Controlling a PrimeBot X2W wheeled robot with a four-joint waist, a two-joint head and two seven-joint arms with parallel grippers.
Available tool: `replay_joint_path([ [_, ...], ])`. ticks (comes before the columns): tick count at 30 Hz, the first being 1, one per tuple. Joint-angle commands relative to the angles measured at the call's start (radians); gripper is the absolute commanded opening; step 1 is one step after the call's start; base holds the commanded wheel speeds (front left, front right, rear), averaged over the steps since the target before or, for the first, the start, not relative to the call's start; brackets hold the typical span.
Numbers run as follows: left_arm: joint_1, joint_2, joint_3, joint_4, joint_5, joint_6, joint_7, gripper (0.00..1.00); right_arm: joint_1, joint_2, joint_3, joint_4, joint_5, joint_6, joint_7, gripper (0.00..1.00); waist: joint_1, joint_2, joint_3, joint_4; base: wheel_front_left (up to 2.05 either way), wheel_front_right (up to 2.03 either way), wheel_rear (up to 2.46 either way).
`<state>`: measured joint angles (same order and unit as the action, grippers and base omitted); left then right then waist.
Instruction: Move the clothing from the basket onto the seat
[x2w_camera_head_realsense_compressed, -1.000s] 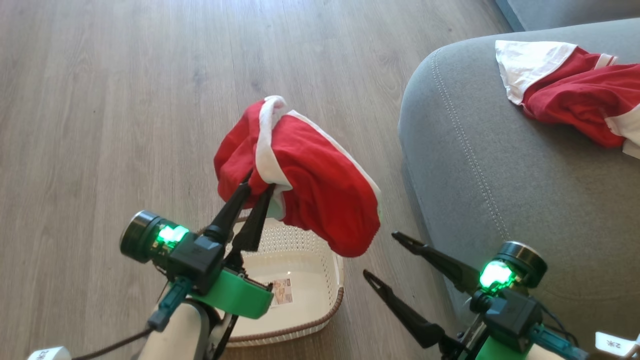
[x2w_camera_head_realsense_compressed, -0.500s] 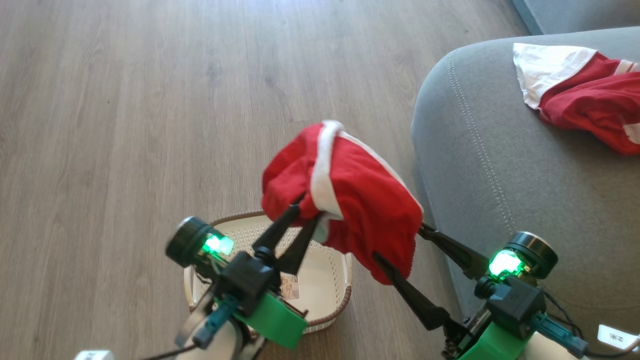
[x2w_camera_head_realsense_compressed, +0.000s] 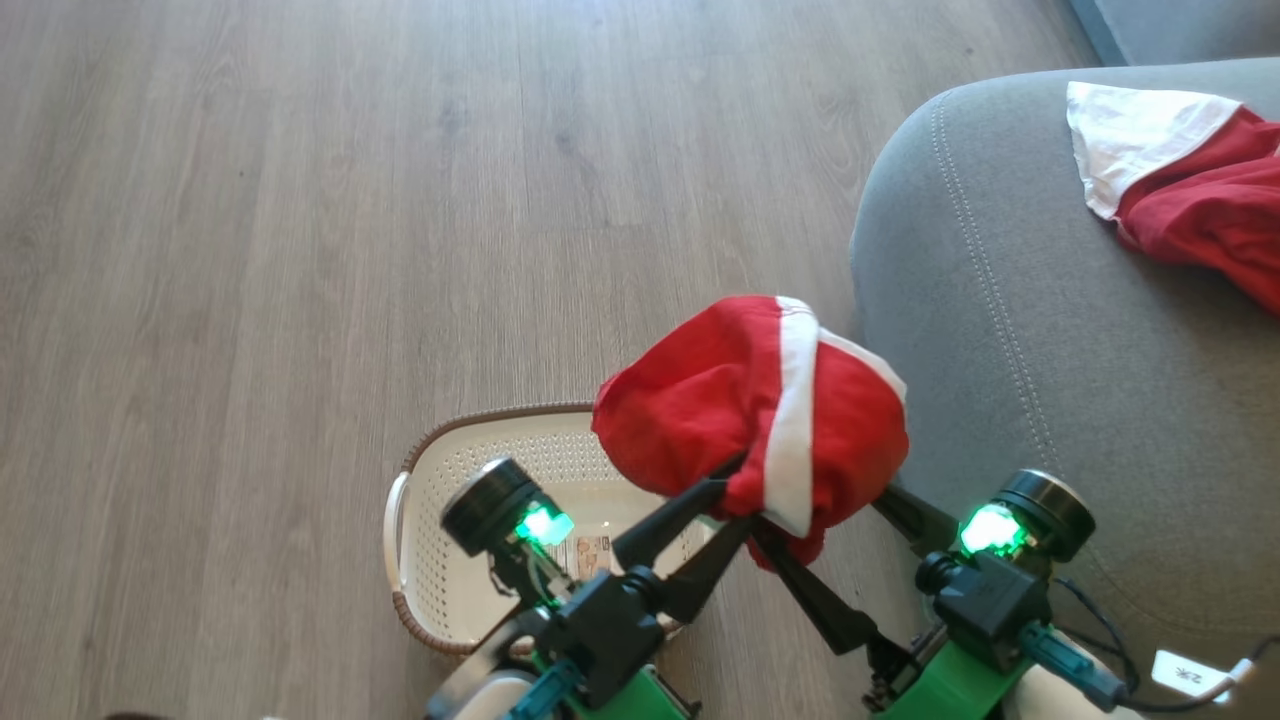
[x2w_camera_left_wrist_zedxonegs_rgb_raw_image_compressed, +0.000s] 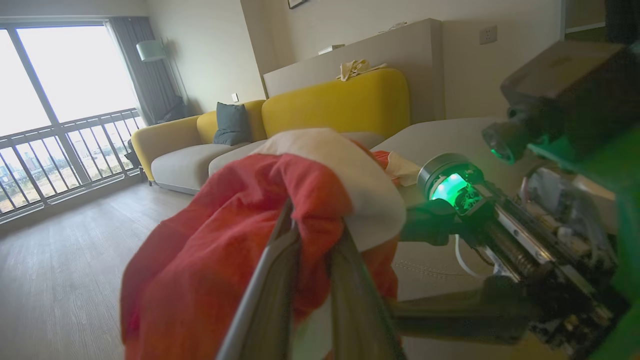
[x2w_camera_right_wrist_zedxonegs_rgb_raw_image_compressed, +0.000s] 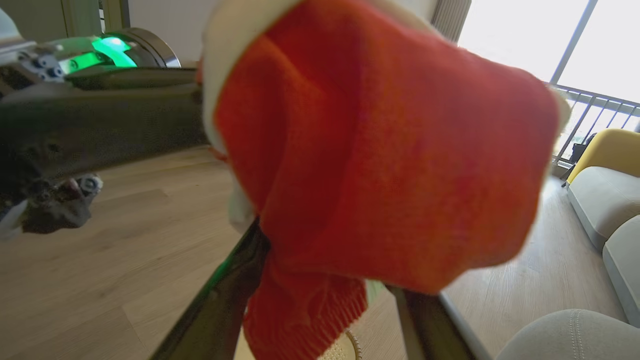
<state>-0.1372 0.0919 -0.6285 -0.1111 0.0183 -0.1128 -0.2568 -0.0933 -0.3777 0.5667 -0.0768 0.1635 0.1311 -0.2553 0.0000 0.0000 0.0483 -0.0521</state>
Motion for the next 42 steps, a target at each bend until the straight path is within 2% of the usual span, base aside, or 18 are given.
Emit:
replay_joint_path([
  [1,-0.055,-0.004,0.008,-0.04,-0.009,-0.005,-0.005,0.0,-0.033,0.013,-0.003,-0.025,-0.016,0.0,-0.006,1.0,0.0,0.0,0.002,0.003,0.0,0.0,0.0],
  [7,-0.066,-0.01,-0.03,-0.038,-0.041,-0.01,-0.005,0.0,-0.044,0.056,0.004,-0.023,-0.043,0.0,-0.006,1.0,0.0,0.0,0.008,0.012,0.0,0.0,0.0],
  [14,-0.06,-0.019,-0.008,-0.034,-0.072,-0.011,-0.005,0.0,-0.044,0.089,0.013,-0.053,-0.069,0.0,-0.006,1.0,0.0,0.0,0.008,0.021,0.0,0.0,0.0],
  [18,-0.06,-0.022,0.013,-0.036,-0.075,-0.012,-0.005,0.0,-0.042,0.103,-0.003,-0.067,-0.081,0.0,-0.006,1.0,0.0,0.0,0.008,0.025,0.0,0.0,0.0],
  [25,-0.055,-0.022,-0.01,-0.035,-0.07,-0.015,-0.005,0.0,-0.035,0.132,-0.047,-0.049,-0.09,0.0,-0.006,1.0,0.0,0.0,0.004,0.03,0.0,0.0,0.0],
  [26,-0.054,-0.022,-0.012,-0.035,-0.07,-0.015,-0.005,0.0,-0.033,0.14,-0.06,-0.043,-0.093,0.0,-0.006,0.46,0.0,0.0,0.004,0.03,0.0,0.0,0.0],
  [27,-0.053,-0.023,-0.014,-0.035,-0.071,-0.015,-0.005,0.0,-0.033,0.151,-0.072,-0.043,-0.091,0.0,-0.006,0.15,0.0,0.0,0.004,0.031,0.0,0.0,0.0],
  [28,-0.053,-0.023,-0.015,-0.035,-0.071,-0.016,-0.005,0.0,-0.032,0.16,-0.083,-0.047,-0.089,0.0,-0.006,0.0,0.0,0.0,0.003,0.031,0.0,0.0,0.0],
  [38,-0.058,-0.018,-0.014,-0.026,-0.063,-0.017,-0.005,0.0,-0.039,0.205,-0.12,-0.075,-0.08,0.0,-0.006,0.0,0.0,0.0,0.009,0.032,0.0,0.0,0.0],
  [41,-0.057,-0.02,-0.013,-0.029,-0.063,-0.017,-0.005,0.51,-0.037,0.216,-0.137,-0.085,-0.077,0.0,-0.006,0.0,0.0,0.0,0.005,0.034,0.0,0.0,0.0],
  [42,-0.057,-0.02,-0.012,-0.031,-0.061,-0.017,-0.005,0.75,-0.035,0.218,-0.143,-0.088,-0.076,0.0,-0.006,0.0,0.0,0.0,0.004,0.035,0.0,0.0,0.0],
])
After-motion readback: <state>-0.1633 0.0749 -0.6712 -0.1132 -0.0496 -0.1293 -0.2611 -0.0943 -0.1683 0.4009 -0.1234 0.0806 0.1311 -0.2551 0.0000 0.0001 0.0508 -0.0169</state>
